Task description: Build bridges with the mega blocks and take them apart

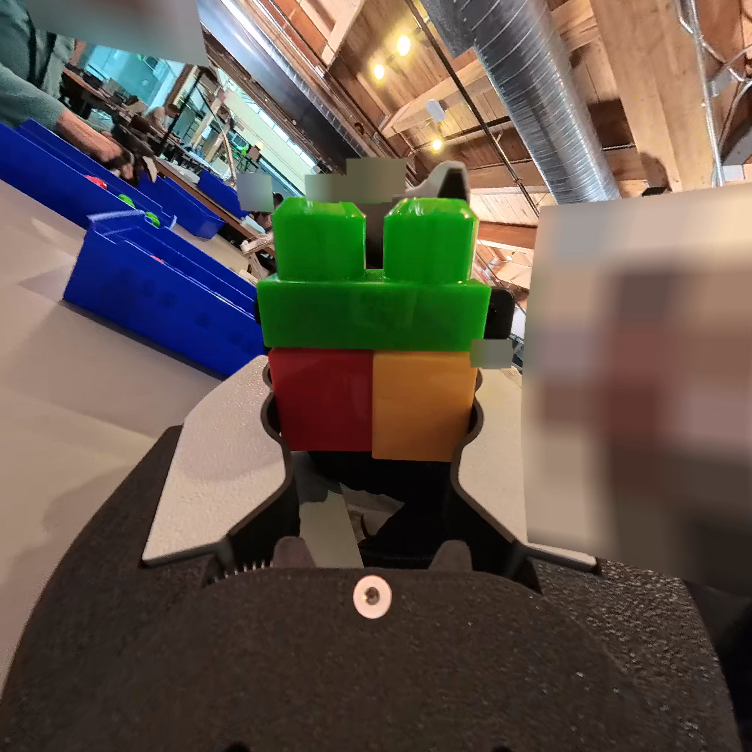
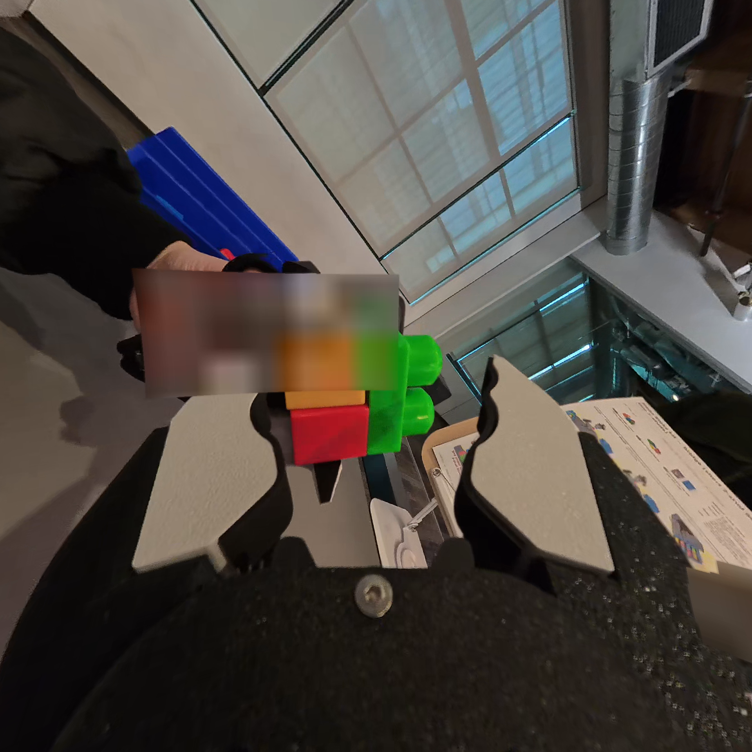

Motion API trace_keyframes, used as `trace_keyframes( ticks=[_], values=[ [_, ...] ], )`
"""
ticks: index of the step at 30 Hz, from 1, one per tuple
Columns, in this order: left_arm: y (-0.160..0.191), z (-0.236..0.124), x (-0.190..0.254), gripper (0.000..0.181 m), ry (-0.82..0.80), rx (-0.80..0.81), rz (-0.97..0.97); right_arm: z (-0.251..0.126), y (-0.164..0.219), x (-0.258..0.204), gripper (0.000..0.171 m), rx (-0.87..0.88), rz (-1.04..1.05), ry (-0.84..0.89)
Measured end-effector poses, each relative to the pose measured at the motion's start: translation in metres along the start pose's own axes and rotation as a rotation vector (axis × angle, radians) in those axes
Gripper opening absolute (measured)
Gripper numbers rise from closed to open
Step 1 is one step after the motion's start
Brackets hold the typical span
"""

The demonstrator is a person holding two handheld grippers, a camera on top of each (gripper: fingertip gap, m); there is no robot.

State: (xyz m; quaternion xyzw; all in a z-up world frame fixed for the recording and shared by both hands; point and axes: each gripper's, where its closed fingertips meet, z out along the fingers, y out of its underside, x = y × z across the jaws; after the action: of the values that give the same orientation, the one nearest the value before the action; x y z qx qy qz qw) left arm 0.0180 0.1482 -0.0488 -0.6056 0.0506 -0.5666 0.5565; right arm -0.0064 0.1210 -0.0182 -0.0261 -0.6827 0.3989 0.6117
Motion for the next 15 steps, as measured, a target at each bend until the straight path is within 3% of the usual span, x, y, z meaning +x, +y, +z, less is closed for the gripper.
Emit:
trace_keyframes(
  ticks=[1,5,15],
  values=[
    [0.003,0.001,0.000,0.091,0.003,-0.014,-0.001,0.003,0.000,-0.003,0.100,-0.007,-0.016,-0.013],
    [0.010,0.006,-0.003,0.091,-0.021,-0.049,0.020,0.013,0.006,-0.009,0.104,-0.042,-0.015,-0.051],
    [0.016,0.011,-0.006,0.091,-0.066,-0.116,0.062,0.014,0.010,-0.014,0.095,-0.006,-0.033,-0.062]
  ],
)
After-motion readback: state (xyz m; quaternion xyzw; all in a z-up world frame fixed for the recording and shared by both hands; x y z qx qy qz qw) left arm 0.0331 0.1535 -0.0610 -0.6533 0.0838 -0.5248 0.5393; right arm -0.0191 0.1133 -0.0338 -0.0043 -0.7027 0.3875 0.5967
